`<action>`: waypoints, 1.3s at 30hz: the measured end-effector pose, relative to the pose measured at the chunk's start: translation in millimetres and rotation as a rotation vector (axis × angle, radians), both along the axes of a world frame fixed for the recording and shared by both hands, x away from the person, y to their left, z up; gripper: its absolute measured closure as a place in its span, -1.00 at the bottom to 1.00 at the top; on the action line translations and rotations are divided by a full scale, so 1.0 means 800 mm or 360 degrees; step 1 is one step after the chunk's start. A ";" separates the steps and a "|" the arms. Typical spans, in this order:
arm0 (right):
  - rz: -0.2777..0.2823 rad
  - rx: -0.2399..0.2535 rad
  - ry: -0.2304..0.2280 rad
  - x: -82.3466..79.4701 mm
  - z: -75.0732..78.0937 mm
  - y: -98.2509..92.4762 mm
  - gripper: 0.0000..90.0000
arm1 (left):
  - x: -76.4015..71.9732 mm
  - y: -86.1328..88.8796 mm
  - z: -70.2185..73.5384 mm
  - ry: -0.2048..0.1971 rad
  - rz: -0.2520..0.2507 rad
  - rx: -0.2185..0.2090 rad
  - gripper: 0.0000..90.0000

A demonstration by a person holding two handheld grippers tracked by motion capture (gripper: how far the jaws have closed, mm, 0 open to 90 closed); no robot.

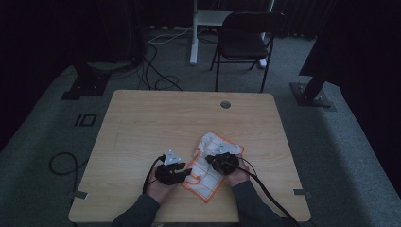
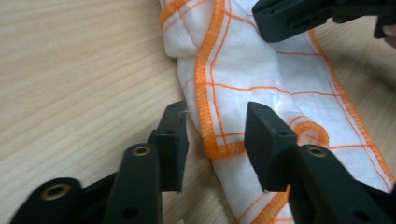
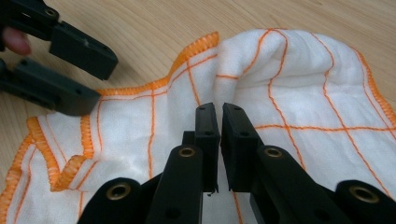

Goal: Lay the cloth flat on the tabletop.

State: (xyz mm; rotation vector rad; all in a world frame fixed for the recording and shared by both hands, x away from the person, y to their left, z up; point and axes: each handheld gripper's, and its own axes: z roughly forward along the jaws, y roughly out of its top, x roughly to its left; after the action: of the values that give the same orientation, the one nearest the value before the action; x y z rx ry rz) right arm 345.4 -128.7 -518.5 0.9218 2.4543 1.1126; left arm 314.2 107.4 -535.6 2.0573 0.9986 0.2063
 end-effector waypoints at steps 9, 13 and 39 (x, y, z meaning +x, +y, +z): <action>-0.0022 -0.0012 0.0007 0.000 -0.002 -0.009 0.81 | 0.002 -0.009 -0.004 0.0043 0.0001 0.0033 0.51; -0.0050 -0.0029 0.0010 -0.002 -0.005 -0.015 0.70 | -0.002 -0.005 0.000 -0.0012 0.0022 0.0055 0.64; -0.0127 -0.0097 0.0118 0.004 -0.022 -0.031 0.41 | 0.005 0.086 0.009 -0.0076 0.0365 0.0100 0.90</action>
State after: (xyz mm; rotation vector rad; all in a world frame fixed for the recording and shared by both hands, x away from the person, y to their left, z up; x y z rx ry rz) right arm 348.6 -153.8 -536.0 1.0498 2.4716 0.9884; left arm 318.3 176.3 -528.4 1.9815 1.2115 0.4090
